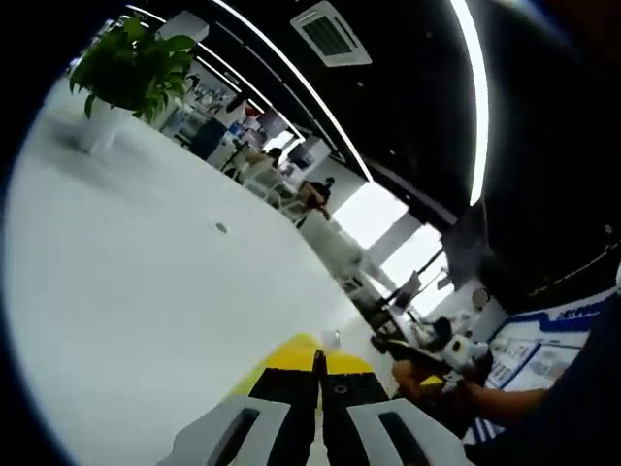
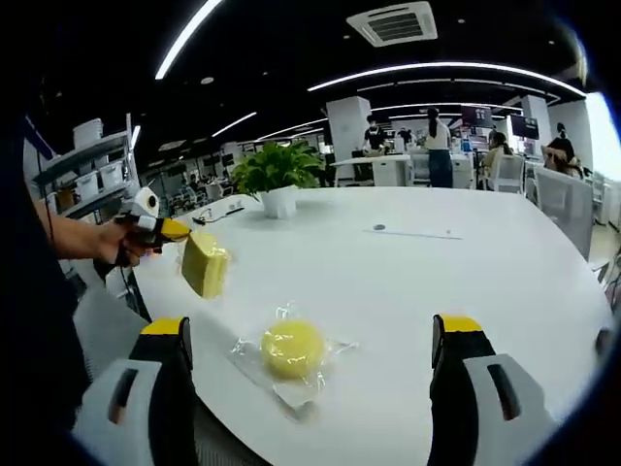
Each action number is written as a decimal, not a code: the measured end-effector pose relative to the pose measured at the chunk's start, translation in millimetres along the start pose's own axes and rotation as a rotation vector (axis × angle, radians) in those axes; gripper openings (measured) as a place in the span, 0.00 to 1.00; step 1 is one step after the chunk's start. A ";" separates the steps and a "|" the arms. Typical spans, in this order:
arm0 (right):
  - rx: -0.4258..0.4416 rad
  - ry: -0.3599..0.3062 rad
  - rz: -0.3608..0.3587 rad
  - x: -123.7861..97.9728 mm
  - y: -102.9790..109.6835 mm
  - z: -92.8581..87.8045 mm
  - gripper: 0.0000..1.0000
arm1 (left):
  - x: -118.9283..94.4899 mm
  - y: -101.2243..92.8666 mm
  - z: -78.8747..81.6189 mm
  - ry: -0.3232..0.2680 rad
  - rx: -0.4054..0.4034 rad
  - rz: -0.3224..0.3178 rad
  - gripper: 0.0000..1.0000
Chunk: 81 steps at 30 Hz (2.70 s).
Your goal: Compare the silicone blocks by pressing each to a similar depth, holding the contact briefly, and releasing to observe deformation and rebound differences across the visible hardness samples.
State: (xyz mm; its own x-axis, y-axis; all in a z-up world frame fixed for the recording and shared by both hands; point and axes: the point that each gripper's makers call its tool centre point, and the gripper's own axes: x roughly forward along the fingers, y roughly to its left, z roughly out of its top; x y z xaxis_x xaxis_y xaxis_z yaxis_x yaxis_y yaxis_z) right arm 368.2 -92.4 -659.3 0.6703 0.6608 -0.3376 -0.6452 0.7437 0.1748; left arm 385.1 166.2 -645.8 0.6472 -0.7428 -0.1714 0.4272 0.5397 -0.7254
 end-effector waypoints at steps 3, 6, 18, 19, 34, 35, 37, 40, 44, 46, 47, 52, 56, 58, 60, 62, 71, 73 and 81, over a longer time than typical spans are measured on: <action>0.002 -0.003 -0.006 -2.4 0.0 -0.8 0.96 | 1.7 6.5 -7.1 0.013 -0.016 0.014 0.00; 0.014 0.008 -0.011 -3.7 -0.8 -4.8 0.96 | 3.7 14.1 -11.6 0.004 -0.116 0.025 0.00; 0.022 0.031 -0.016 -5.5 1.7 -13.2 0.96 | 7.0 60.8 -9.9 -0.009 -0.107 0.146 0.00; 0.023 0.031 -0.017 -5.5 1.4 -13.5 0.96 | 6.5 68.9 -6.6 -0.028 -0.046 0.177 0.00; 0.053 0.045 -0.035 -8.3 -4.7 -18.6 0.96 | 7.5 107.0 -28.4 0.162 0.299 0.259 0.00; 0.055 0.045 -0.038 -8.3 -4.6 -18.5 0.96 | 7.6 107.7 -30.8 0.175 0.316 0.254 0.00; 0.063 0.050 -0.040 -8.7 -5.0 -19.7 0.96 | 7.3 110.6 -33.4 0.197 0.363 0.248 0.00; 0.058 0.044 -0.042 -9.5 -4.5 -18.1 0.96 | 7.2 113.6 -33.2 0.212 0.387 0.246 0.00; 0.061 0.052 -0.045 -10.2 -6.0 -20.7 0.96 | 7.3 121.2 -36.7 0.258 0.439 0.258 0.00; 0.064 0.059 -0.047 -10.4 -6.5 -22.2 0.96 | 5.1 133.3 -40.9 0.322 0.517 0.297 0.00; 0.064 0.062 -0.046 -10.4 -6.8 -22.7 0.96 | 4.1 138.8 -43.8 0.360 0.550 0.313 0.00; 0.056 0.064 -0.046 -10.9 -8.1 -20.3 0.96 | 12.4 138.4 -42.7 0.368 0.572 0.286 0.00; 0.058 0.068 -0.046 -10.5 -10.1 -20.1 0.96 | 13.2 139.8 -43.1 0.378 0.589 0.294 0.00; 0.056 0.071 -0.045 -10.0 -10.5 -20.8 0.96 | 13.0 144.1 -42.7 0.378 0.571 0.305 0.00; 0.058 0.072 -0.044 -9.7 -10.7 -21.4 0.96 | 12.3 146.0 -42.2 0.375 0.551 0.318 0.01; 0.059 0.073 -0.043 -8.8 -11.3 -22.0 0.96 | 10.9 148.1 -40.9 0.371 0.544 0.331 0.03; 0.063 0.069 -0.038 -5.9 -12.7 -19.9 0.96 | -4.8 159.8 -20.8 0.285 0.468 0.421 0.44; 0.071 0.073 -0.037 -5.3 -13.3 -20.6 0.96 | -8.2 160.8 -18.8 0.272 0.456 0.423 0.61; 0.075 0.095 -0.036 -2.0 -11.2 -25.6 0.96 | -17.3 148.8 -3.2 0.200 0.435 0.412 0.83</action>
State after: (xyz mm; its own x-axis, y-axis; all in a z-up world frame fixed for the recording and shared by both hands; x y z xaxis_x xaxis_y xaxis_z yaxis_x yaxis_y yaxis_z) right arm 364.6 -104.7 -684.2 0.6527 0.6236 -0.4302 -0.5897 0.7747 0.2282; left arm 435.5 258.1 -752.9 0.7006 -0.4765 -0.5311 0.4127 0.8778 -0.2432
